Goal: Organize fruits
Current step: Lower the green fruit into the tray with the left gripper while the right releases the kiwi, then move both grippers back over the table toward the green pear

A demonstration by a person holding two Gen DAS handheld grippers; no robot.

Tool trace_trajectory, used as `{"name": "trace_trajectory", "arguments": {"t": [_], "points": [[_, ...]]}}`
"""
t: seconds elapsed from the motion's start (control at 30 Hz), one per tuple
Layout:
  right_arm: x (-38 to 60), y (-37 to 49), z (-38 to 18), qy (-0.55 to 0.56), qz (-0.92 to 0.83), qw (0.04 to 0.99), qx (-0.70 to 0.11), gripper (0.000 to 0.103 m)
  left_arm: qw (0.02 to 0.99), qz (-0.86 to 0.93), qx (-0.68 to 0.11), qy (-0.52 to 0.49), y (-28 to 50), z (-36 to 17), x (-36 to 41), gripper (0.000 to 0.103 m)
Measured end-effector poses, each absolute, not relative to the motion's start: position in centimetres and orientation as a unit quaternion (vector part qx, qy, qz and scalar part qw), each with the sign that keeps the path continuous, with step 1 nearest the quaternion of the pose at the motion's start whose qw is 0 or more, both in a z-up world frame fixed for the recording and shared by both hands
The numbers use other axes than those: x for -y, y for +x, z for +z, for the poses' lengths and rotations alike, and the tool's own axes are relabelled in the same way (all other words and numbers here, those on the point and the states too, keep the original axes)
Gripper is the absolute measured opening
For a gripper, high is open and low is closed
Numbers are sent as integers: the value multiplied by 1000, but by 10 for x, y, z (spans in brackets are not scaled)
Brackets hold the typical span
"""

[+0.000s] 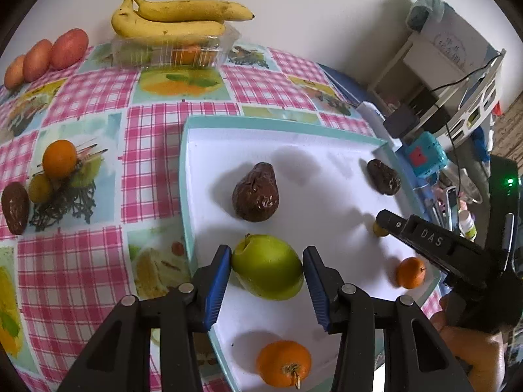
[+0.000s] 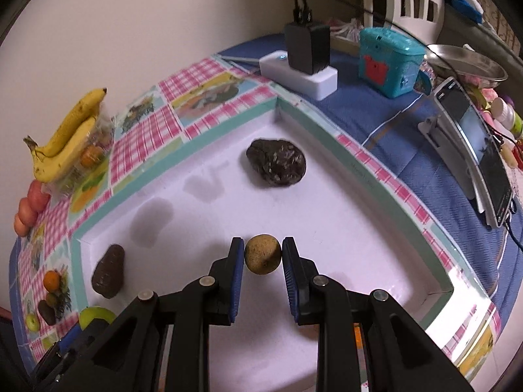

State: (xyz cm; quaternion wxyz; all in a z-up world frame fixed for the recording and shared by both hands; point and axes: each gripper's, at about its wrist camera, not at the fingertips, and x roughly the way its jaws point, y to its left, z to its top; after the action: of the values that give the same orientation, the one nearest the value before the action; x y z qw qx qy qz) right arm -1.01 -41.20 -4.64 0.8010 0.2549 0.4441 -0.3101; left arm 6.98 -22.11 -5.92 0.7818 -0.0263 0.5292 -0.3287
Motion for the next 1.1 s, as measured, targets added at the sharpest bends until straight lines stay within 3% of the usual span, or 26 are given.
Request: {"name": "trace_trajectory", "arguments": {"t": [0.33,0.47,0.67,0.73,0.9,1.0,1.07,1.1], "points": [[415,-12,-46,267,-298,803,-441,25,769,-337,-539,-59,73,-47,210,50],[411,-11,-37,253,-298,810,-438,34,767,-337,-541,-72,73,-36,202,52],[400,-10,-23,229,-293,821,-433,36,784,-267,-558,-60,82,-28,173,60],[397,-10,-22,227,-289,822,-435,46,790,-234,-564,-56,87,-28,157,60],[383,-4,-24,214,-271,824,-449,52,799,-168,-574,-60,102,-29,114,74],[374,0,-26,200,-263,826,-457,71,806,-131,-575,-53,108,-30,95,88],[368,2,-27,197,-254,827,-460,75,812,-113,-570,-52,112,-30,84,102],[364,4,-29,194,-251,828,-463,76,817,-105,-566,-47,114,-30,81,103]]}}
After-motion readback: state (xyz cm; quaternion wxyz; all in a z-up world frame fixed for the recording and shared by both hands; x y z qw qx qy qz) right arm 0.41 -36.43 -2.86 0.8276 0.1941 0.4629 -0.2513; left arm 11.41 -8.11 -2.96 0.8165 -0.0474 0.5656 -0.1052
